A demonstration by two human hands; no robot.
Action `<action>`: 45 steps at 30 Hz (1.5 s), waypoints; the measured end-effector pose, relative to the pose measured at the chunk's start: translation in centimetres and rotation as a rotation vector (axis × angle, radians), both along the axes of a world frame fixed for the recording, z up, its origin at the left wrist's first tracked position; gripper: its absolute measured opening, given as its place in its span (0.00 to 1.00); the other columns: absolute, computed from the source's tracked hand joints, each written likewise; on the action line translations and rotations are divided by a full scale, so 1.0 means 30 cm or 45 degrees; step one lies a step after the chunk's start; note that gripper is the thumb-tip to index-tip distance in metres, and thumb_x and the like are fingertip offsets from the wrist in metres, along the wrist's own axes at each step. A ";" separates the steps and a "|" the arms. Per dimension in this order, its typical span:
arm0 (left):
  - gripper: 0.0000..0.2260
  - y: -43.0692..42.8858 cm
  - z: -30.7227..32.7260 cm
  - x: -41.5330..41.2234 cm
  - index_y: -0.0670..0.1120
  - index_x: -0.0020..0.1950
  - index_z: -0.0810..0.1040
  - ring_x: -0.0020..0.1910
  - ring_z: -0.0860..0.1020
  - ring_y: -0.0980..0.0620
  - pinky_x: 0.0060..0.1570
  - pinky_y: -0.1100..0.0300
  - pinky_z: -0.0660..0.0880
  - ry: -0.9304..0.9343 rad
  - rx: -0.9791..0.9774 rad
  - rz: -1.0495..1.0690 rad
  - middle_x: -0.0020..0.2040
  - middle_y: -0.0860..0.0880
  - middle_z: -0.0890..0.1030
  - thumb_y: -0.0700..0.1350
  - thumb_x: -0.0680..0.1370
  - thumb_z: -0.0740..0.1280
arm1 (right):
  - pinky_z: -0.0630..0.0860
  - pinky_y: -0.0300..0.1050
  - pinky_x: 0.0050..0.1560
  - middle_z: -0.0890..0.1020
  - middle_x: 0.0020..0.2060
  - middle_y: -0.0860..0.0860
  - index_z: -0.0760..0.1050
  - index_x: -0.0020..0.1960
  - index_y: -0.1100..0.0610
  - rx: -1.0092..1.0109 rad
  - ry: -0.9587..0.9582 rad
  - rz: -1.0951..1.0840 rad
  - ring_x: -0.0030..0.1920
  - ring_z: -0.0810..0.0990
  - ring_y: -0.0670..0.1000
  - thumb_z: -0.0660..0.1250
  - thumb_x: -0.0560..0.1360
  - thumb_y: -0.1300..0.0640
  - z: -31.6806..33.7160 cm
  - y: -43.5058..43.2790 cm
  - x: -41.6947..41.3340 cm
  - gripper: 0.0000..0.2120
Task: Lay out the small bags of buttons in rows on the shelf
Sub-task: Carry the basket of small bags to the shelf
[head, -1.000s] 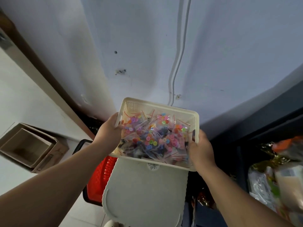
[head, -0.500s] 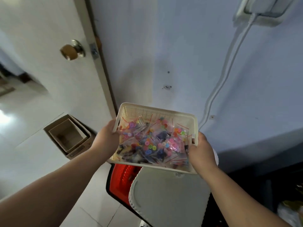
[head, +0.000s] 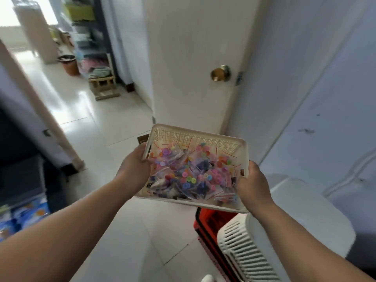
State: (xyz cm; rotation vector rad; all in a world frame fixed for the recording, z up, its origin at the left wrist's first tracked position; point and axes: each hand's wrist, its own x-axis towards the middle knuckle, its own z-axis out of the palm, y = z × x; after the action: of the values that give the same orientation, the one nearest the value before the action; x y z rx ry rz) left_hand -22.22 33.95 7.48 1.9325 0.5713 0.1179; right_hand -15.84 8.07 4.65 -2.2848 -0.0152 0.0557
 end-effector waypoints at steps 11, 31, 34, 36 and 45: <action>0.15 0.595 0.061 -0.574 0.55 0.60 0.74 0.43 0.76 0.57 0.36 0.64 0.70 -0.107 0.026 0.444 0.43 0.58 0.78 0.38 0.78 0.62 | 0.77 0.48 0.39 0.79 0.42 0.48 0.70 0.53 0.53 0.066 -0.008 0.399 0.43 0.79 0.51 0.61 0.75 0.61 0.062 0.729 -0.300 0.08; 0.15 1.423 0.251 -1.319 0.54 0.59 0.74 0.38 0.71 0.62 0.32 0.67 0.65 -0.178 0.084 1.364 0.41 0.57 0.76 0.36 0.80 0.58 | 0.72 0.44 0.39 0.79 0.44 0.51 0.73 0.53 0.55 0.073 -0.107 1.351 0.43 0.77 0.53 0.58 0.70 0.67 0.266 2.069 -0.683 0.14; 0.17 1.584 0.275 -1.375 0.54 0.62 0.74 0.38 0.71 0.61 0.31 0.65 0.66 -0.147 0.115 1.499 0.44 0.56 0.78 0.35 0.80 0.57 | 0.71 0.43 0.39 0.78 0.41 0.48 0.73 0.52 0.54 0.075 -0.120 1.447 0.42 0.76 0.51 0.57 0.70 0.67 0.292 2.304 -0.717 0.15; 0.18 1.688 0.293 -1.413 0.53 0.63 0.74 0.37 0.72 0.61 0.27 0.66 0.68 -0.115 0.105 1.594 0.41 0.58 0.77 0.35 0.80 0.56 | 0.66 0.40 0.33 0.76 0.40 0.47 0.71 0.54 0.55 0.078 -0.082 1.514 0.39 0.73 0.48 0.57 0.71 0.68 0.318 2.456 -0.750 0.15; 0.15 2.049 0.355 -1.683 0.56 0.53 0.75 0.38 0.74 0.60 0.31 0.65 0.66 -0.167 0.154 1.967 0.43 0.57 0.79 0.35 0.79 0.59 | 0.69 0.43 0.36 0.74 0.41 0.48 0.70 0.55 0.55 0.090 -0.056 1.843 0.42 0.75 0.52 0.57 0.72 0.68 0.423 3.050 -1.025 0.15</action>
State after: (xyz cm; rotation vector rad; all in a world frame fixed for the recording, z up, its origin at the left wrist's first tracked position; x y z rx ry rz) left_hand -72.71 95.41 18.13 1.1508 1.8474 1.2313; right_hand -46.59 99.58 17.36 -1.7398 -1.6140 0.7155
